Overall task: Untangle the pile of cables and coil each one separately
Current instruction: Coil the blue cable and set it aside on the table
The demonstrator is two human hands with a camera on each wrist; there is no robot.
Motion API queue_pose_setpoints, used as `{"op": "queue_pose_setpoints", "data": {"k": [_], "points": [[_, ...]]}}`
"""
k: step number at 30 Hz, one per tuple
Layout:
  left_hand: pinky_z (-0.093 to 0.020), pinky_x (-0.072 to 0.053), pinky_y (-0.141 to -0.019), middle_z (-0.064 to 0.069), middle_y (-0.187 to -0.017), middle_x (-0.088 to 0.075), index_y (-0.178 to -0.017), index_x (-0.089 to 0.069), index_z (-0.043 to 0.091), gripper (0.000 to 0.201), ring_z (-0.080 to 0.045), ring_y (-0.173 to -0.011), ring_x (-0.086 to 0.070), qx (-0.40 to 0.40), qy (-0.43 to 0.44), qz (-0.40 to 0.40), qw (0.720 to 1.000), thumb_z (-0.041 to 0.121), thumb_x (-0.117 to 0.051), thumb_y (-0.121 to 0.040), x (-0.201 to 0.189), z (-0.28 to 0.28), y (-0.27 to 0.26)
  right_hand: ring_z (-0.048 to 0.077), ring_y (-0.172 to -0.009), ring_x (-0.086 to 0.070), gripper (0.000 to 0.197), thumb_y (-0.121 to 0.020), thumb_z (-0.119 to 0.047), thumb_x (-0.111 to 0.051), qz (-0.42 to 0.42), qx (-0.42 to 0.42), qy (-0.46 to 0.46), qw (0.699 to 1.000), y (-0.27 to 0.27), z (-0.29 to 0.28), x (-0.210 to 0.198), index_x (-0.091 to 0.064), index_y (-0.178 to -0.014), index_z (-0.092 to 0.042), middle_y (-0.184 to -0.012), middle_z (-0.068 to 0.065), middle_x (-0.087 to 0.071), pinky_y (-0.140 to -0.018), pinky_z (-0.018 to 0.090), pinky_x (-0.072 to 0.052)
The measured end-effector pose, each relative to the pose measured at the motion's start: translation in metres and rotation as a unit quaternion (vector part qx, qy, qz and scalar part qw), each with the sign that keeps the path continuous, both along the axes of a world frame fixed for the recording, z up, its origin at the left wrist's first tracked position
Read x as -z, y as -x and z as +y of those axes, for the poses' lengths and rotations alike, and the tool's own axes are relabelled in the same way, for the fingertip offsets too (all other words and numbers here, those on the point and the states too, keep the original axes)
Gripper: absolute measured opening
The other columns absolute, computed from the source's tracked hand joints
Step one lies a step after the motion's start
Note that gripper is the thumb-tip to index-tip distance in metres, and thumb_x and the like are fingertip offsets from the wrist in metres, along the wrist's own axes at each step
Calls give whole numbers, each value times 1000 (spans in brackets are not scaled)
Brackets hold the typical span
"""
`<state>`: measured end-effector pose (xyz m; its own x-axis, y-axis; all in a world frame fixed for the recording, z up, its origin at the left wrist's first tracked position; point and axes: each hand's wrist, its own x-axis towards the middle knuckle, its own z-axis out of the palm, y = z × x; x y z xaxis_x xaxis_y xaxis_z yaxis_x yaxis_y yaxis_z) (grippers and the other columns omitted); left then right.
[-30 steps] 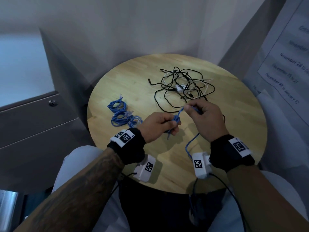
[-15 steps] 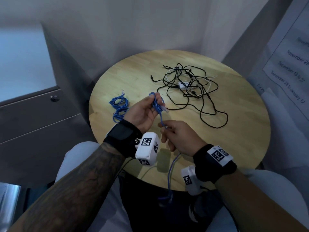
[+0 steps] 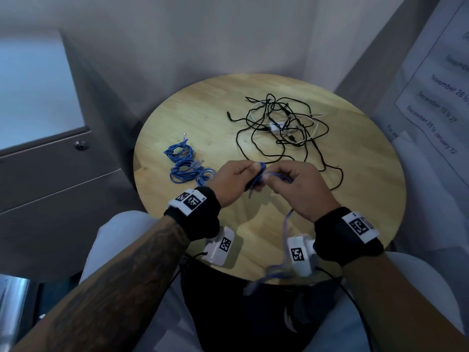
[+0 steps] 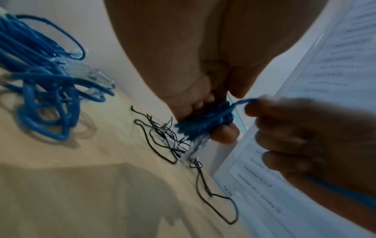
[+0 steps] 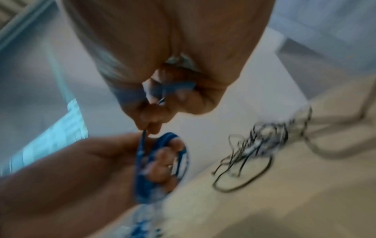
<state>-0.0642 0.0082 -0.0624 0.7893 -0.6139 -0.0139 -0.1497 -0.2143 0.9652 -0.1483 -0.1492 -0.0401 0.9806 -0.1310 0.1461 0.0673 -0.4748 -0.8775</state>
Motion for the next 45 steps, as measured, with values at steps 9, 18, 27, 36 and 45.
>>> {"op": "queue_pose_setpoints", "data": {"k": [9, 18, 27, 36, 45], "points": [[-31, -46, -70, -8, -77, -59, -103, -59, -7, 25, -18, -66, -53, 70, 148, 256, 953, 6, -38, -103, -12, 2, 1, 0, -92, -61, 18, -99, -16, -61, -52, 60, 33, 996, -16, -13, 18, -75, -109, -20, -103, -12, -68, -74, 22, -48], [-30, -57, -84, -5, -77, -61, -106, -58, -4, 30, -15, -68, -62, -8, 389, 458, 800, 14, -35, -103, -17, 11, -15, 9, -49, -55, 24, -104, -19, -43, 97, -23, 92, 991, -12, 16, 24, -61, -118, -26, -74, -3, -69, -54, 28, -47], [-25, -54, -78, -8, -88, -58, -107, -52, -1, 24, -18, -78, -60, -138, 371, 284, 873, 14, -34, -105, -9, 14, -29, 13, -55, -58, 28, -102, -25, -57, 113, -87, 20, 990, 3, 32, 16, -66, -83, -6, -63, -1, -65, -61, 36, -53], [-17, -48, -66, 6, -71, -65, -80, -63, 8, 22, 1, -66, -60, -94, -13, -147, 985, 12, -52, -98, -3, 6, -11, 15, -52, -54, 24, -93, -1, -58, 88, -17, -102, 991, 5, 24, -2, -73, -109, -11, -64, -2, -64, -53, 43, -56], [-37, -48, -62, -3, -65, -54, -76, -60, 15, 33, -16, -60, -52, 75, -78, -38, 993, 32, -47, -102, -8, 14, -3, 12, -81, -65, 7, -90, -16, -72, -16, 62, 7, 998, -2, -18, 0, -71, -95, -21, -81, -5, -69, -77, 32, -54]]}}
